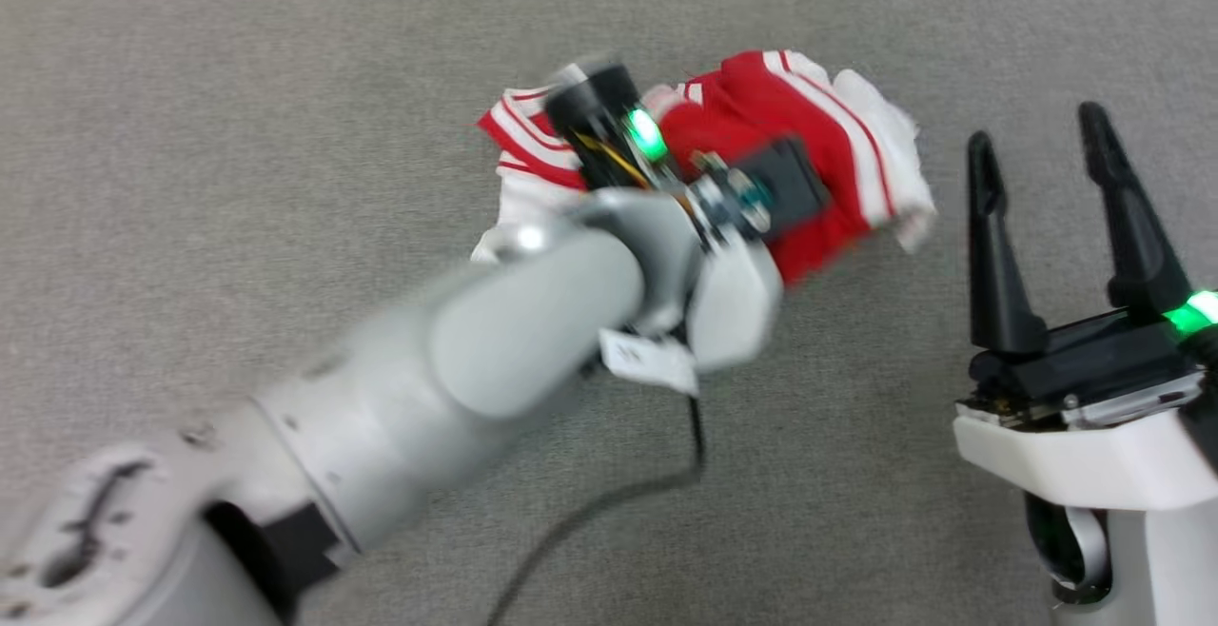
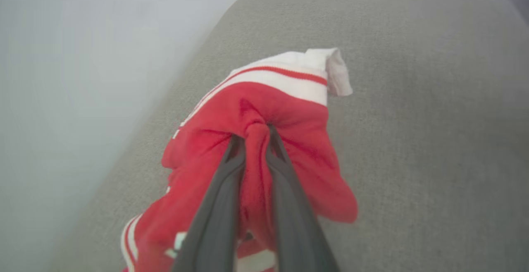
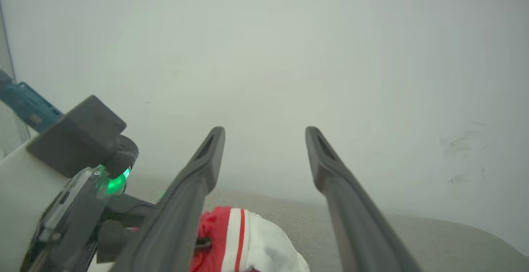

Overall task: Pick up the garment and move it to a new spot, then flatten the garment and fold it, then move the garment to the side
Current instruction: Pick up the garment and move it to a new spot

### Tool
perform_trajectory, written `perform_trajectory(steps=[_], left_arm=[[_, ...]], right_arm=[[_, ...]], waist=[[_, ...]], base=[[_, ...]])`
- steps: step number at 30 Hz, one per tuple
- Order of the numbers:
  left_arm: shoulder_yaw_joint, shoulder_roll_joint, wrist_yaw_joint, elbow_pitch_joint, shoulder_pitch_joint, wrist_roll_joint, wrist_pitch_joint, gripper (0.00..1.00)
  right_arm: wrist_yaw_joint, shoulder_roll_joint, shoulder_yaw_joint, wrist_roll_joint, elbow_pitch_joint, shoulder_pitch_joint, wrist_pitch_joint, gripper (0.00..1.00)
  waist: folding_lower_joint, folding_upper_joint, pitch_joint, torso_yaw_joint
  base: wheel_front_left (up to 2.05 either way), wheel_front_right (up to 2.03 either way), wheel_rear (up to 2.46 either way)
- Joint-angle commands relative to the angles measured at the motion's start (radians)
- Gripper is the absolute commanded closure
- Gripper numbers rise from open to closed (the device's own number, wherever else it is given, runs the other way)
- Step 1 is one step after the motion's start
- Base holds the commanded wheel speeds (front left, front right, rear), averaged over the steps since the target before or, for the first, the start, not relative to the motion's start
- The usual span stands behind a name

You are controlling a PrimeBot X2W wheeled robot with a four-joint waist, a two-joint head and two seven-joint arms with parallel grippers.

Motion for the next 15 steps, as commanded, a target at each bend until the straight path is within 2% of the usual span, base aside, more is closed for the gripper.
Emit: perform_trajectory(steps=[1, 8, 12, 15], left_arm=[[-0.013, -0.030, 0.000, 0.006, 0.036, 0.008, -0.010, 1.00], [-0.030, -0.116, 0.000, 0.043, 0.180, 0.072, 0.017, 1.00], [-0.030, -0.131, 0.000, 0.045, 0.257, 0.103, 0.039, 1.00], [-0.030, -0.133, 0.000, 0.060, 0.273, 0.089, 0.017, 1.00]], right_arm=[[-0.001, 0.004, -0.014, 0.004, -0.009, 0.004, -0.002, 0.00], [-0.001, 0.004, -0.038, 0.007, -0.004, 0.008, -0.002, 0.00], [-0.001, 0.004, -0.041, 0.004, 0.005, 0.010, -0.002, 0.00], [-0.001, 0.004, -0.045, -0.002, 0.013, 0.014, -0.002, 0.00]], waist=[[0.0001, 0.0000, 0.007, -0.012], [0.0001, 0.0000, 0.023, -0.027], [0.0001, 0.0000, 0.026, -0.024], [0.0001, 0.0000, 0.021, -0.013]], base=[[0.00, 0.00, 0.00], [0.00, 0.00, 0.00], [0.00, 0.00, 0.00], [0.00, 0.00, 0.00]])
